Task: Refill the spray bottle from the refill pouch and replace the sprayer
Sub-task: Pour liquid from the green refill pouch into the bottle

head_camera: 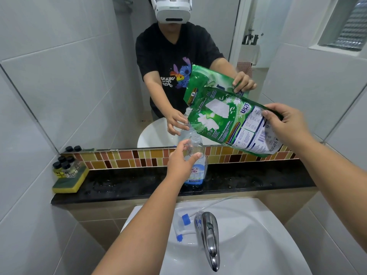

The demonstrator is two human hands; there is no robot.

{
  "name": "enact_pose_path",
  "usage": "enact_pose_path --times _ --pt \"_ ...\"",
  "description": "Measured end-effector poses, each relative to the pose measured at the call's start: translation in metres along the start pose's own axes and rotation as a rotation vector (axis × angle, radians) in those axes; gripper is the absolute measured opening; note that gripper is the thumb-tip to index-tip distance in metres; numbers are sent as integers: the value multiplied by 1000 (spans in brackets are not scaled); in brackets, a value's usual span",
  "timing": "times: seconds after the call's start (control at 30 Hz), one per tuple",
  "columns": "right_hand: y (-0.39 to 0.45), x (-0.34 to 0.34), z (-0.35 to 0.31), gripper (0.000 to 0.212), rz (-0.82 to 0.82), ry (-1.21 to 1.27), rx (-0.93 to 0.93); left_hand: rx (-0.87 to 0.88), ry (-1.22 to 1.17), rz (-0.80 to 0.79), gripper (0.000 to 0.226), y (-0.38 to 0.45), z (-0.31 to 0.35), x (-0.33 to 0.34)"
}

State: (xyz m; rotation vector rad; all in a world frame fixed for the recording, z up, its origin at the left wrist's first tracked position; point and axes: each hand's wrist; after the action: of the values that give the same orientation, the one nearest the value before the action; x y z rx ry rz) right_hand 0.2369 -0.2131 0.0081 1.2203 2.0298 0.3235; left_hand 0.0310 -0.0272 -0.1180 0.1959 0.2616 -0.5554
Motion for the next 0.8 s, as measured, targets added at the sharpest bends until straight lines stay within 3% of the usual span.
enact_pose_path --times 0.8 --pt "-12 -2 -5 16 77 99 50 -2 -10 -6 53 -2 0 0"
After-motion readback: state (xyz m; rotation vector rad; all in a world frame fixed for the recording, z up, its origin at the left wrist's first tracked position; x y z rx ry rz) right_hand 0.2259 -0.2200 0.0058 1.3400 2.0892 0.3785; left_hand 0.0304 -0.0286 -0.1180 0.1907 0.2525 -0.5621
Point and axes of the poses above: each hand's wrist, its own y-axis towards the middle knuckle, its own x-axis out of the palm, z = x × y, and after that the axes turned 4 degrees about z, right-handed
